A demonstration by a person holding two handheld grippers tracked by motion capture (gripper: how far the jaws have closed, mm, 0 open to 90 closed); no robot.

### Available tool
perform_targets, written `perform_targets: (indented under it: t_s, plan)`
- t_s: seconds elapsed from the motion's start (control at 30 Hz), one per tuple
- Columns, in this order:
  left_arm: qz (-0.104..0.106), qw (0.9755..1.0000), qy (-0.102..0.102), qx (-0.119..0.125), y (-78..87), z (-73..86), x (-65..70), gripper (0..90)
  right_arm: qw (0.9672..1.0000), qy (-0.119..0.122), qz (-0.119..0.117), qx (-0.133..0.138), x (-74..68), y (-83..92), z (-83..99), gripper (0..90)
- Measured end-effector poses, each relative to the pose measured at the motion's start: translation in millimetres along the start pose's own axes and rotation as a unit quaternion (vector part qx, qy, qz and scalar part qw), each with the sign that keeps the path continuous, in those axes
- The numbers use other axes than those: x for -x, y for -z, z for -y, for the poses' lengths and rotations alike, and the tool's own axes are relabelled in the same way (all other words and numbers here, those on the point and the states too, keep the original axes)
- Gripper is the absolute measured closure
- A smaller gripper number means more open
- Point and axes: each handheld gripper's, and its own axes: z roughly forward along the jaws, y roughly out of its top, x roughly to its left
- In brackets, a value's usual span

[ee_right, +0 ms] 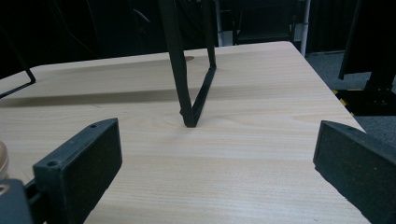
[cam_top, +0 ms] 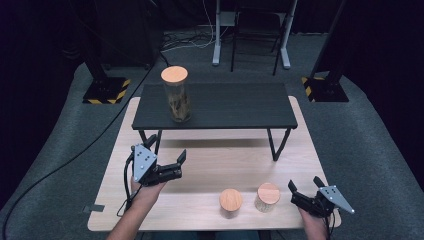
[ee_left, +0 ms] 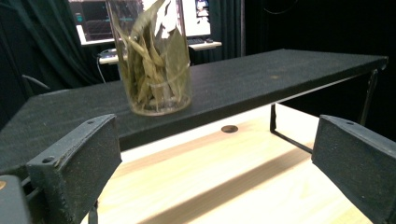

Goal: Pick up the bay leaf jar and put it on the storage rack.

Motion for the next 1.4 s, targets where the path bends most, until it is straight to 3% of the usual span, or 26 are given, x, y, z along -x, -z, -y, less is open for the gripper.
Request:
perform_targets:
  t_s: [0.5, 0.87, 1.4]
  plan:
    - [-0.009, 0.9999, 0.004, 0.0, 2.9, 26.1, 2.4, 0.9, 1.0, 0.0, 0.001, 0.0, 0.0, -0.2, 0.0, 0.6]
    - [-0.039, 0.9991, 0.013, -0.008, 9.1, 48.6, -13.2, 0.7, 1.0, -0.002, 0.001, 0.0, 0.3, -0.1, -0.1, 0.7]
    - [-0.047, 0.998, 0.031, -0.028, 18.9, 78.5, -26.2, 0.6, 1.0, 0.0, 0.003, -0.001, -0.2, -0.3, 0.0, 0.8]
